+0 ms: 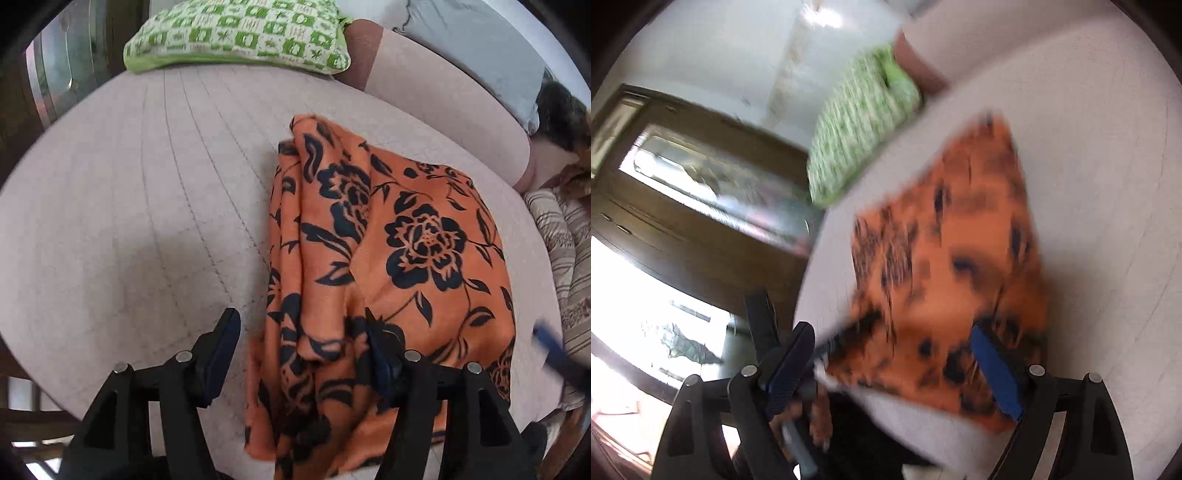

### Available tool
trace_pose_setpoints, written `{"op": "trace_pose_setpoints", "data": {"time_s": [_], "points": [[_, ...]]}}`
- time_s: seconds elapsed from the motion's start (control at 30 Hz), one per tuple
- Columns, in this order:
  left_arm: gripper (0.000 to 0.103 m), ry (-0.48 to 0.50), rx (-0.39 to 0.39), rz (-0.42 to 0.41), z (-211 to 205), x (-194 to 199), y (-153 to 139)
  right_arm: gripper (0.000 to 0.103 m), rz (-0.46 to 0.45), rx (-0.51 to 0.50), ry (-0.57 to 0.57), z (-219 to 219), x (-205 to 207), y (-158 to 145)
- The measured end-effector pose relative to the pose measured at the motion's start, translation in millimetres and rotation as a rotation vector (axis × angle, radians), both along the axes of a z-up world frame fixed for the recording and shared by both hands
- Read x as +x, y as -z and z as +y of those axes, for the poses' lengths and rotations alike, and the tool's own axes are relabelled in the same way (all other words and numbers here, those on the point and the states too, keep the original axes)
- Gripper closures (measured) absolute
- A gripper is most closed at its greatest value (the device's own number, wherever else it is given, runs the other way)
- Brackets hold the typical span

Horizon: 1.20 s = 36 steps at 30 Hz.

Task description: Fold small clothes

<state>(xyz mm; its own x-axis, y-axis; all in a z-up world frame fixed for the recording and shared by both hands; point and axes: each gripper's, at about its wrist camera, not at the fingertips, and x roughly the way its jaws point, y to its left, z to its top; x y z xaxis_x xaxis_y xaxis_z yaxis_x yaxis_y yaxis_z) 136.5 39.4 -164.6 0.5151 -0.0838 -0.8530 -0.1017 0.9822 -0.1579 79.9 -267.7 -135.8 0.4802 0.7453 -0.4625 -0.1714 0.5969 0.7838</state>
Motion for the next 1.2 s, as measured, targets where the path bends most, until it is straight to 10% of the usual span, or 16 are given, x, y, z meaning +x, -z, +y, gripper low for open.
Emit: {"op": "trace_pose_setpoints", "data": {"time_s": [0.23,0.37,0.43,0.57,0.7,0.9,1.03,1.2], "points": [[0.038,0.028,-0.006,-0.193,-18.5,13.5,-66.2,0.014,0.079,0.281,-0.087,-1.8,78.9,3.9],[0.038,0.027,0.073,-0.062,-38.0,67.5,-15.0,0.013,0.281,0.240,-0.024,14.2,113.6,69.3],[0.031,-0.009,0.053,0.072,-28.8,83.8,30.9,0.014,0.259,0.270,-0.003,11.5,108.2,68.6],[0.026,-0.021,0.089,0.016,-32.1,78.0,28.5,0.014,0.180,0.277,-0.079,15.8,94.4,34.3],[0.019,-0.051,0.047,0.027,-31.3,79.3,33.6,0.019,0.240,0.138,-0.085,28.4,95.7,67.7],[0.021,-0.042,0.030,-0.064,-33.2,38.6,-3.5,0.015,0.159,0.229,-0.171,19.9,46.4,12.8],[0.021,0.001,0.072,-0.054,-49.0,9.3,3.8,0.013,0.329,0.193,-0.196,33.5,14.5,80.5],[0.021,-0.008,0.078,-0.076,-51.3,-5.8,-6.3,0.019,0.193,0.256,-0.105,3.7,-5.3,37.1]]}}
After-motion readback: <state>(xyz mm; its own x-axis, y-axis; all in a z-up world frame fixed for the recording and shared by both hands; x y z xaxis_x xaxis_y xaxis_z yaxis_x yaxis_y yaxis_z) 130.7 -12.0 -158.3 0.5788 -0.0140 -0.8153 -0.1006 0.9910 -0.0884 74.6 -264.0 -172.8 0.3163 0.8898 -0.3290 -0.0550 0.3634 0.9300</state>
